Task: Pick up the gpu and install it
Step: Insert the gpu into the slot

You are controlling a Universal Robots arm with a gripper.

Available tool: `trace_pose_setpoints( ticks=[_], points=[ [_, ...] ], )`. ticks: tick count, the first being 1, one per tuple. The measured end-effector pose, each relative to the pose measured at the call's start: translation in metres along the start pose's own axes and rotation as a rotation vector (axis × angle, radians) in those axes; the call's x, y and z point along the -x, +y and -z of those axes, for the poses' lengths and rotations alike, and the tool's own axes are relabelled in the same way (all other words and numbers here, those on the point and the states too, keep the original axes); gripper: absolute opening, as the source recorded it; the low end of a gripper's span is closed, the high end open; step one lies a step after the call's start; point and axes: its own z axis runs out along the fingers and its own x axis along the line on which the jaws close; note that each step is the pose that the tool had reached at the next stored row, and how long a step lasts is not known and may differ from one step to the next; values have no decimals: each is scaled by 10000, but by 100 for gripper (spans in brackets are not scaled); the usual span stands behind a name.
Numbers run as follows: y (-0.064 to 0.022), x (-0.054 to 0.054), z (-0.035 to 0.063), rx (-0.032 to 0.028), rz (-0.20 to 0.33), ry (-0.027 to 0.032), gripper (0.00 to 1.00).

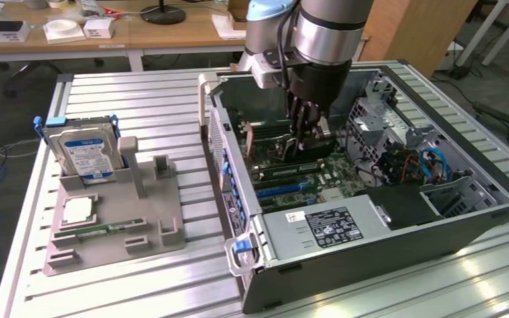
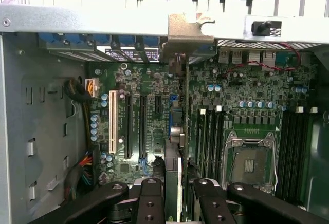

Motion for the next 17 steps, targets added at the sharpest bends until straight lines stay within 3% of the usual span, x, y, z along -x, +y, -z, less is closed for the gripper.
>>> trace_pose_setpoints(
  ticks=[17],
  points=[
    [9, -7, -84, 10, -1, 0, 26]
  ],
)
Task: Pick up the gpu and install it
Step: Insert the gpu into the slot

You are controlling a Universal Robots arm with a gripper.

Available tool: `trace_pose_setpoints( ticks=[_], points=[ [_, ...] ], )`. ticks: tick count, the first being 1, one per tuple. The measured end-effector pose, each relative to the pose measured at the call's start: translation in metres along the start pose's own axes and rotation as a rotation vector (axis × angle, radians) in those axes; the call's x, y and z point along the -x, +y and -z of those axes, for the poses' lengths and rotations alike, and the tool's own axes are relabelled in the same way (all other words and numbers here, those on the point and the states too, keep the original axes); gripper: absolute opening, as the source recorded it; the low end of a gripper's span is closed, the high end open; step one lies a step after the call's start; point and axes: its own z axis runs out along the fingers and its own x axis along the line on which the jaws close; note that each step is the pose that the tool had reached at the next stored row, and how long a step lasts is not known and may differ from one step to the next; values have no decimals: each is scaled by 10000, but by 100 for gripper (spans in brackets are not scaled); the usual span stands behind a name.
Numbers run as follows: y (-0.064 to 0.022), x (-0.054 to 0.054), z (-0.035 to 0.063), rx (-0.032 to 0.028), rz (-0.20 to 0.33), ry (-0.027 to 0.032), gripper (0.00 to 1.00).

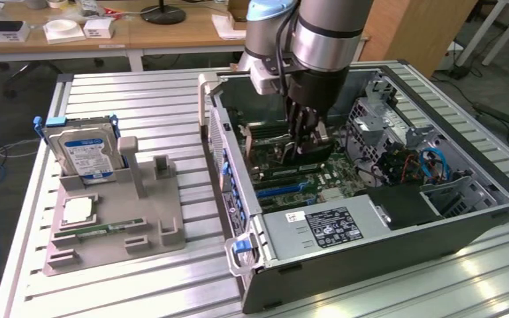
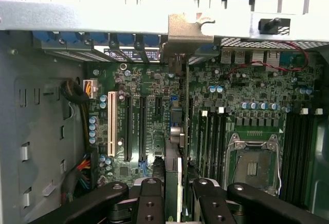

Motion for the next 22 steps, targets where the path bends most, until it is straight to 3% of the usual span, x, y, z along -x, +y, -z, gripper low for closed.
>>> trace_pose_setpoints(
  ticks=[22],
  points=[
    [0, -2, -53, 0, 0, 0, 26]
  ],
)
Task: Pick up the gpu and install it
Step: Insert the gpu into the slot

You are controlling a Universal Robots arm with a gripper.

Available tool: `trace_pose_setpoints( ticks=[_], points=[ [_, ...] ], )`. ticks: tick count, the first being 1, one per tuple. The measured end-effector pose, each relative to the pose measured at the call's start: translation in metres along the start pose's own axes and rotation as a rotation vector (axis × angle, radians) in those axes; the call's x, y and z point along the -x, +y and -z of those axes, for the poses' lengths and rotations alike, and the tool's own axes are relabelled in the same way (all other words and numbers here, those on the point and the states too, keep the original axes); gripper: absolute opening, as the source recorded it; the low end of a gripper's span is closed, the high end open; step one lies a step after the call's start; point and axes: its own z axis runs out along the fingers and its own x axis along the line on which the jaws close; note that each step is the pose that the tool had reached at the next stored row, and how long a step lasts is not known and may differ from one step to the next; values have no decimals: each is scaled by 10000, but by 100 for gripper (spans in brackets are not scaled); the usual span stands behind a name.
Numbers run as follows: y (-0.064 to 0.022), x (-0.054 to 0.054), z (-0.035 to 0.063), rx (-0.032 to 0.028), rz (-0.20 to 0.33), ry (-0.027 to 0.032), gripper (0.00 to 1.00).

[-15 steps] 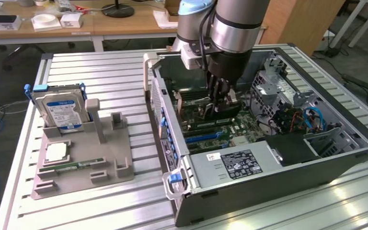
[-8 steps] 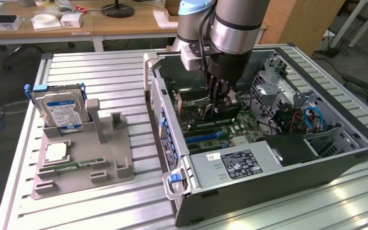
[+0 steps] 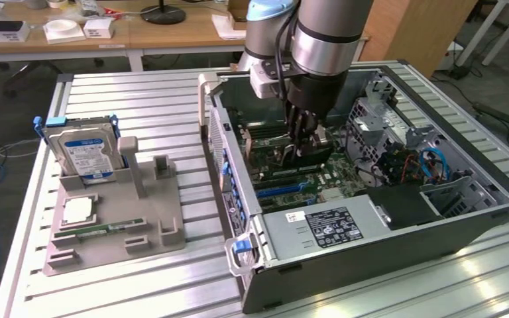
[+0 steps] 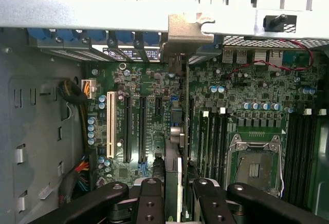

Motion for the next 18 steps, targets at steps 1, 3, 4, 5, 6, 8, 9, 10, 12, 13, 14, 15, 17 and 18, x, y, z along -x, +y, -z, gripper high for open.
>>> trace_pose_setpoints(
  ticks=[1, 3, 4, 5, 6, 8, 9, 10, 12, 13, 14, 15, 17, 18],
  points=[
    [-1, 0, 0, 0, 0, 0, 26],
    [-9, 0, -2, -1, 2, -3, 26],
    [-14, 0, -3, -1, 0, -3, 26],
    [-17, 0, -3, -1, 1, -1, 26],
    [-17, 0, -4, 0, -1, 0, 26],
    [-18, 0, -8, 0, -1, 0, 26],
    [-18, 0, -14, -1, 0, -2, 26],
    [-17, 0, -22, -1, 0, -2, 26],
    [-17, -1, -38, -1, 0, -1, 26],
    [-17, -1, -44, 0, 0, 0, 26],
    [-16, -1, -48, 0, 0, 0, 26],
    [-16, -1, -53, 1, 0, 0, 26],
    [-16, -1, -64, 2, 0, -1, 26],
    [-15, -1, -69, 2, 0, -1, 26]
  ],
)
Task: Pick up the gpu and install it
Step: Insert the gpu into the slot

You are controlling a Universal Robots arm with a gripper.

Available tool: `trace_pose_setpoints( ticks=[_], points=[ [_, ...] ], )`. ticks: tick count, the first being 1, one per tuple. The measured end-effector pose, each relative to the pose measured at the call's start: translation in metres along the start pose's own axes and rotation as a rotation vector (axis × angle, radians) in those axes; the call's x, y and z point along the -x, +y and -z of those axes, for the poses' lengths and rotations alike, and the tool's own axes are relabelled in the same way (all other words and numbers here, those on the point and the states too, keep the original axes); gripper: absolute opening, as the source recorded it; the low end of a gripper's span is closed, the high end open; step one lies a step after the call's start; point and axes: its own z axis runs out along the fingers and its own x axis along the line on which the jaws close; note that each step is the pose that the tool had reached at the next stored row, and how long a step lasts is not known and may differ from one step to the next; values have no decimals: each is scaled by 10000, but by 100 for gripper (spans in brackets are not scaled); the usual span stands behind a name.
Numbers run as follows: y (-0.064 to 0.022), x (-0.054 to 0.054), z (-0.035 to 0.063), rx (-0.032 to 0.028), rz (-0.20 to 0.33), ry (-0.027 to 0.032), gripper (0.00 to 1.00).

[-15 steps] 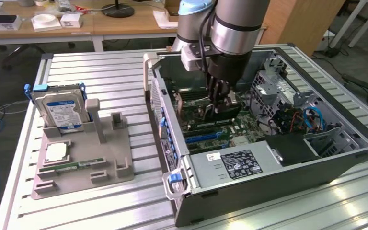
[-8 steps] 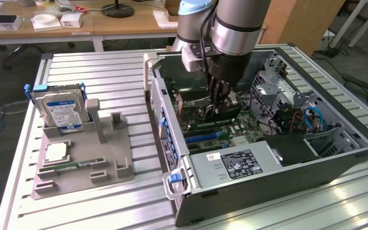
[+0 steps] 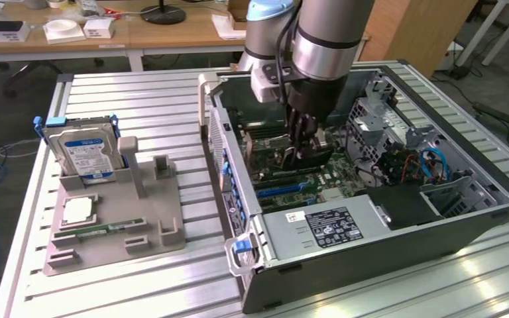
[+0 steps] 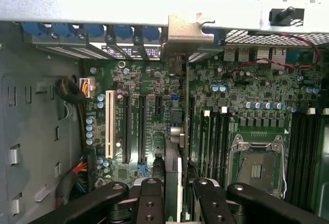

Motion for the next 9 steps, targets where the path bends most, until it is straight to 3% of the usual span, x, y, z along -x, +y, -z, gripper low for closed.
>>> trace_pose_setpoints(
  ticks=[9],
  points=[
    [1, -1, -38, 6, 0, 3, 26]
  ],
)
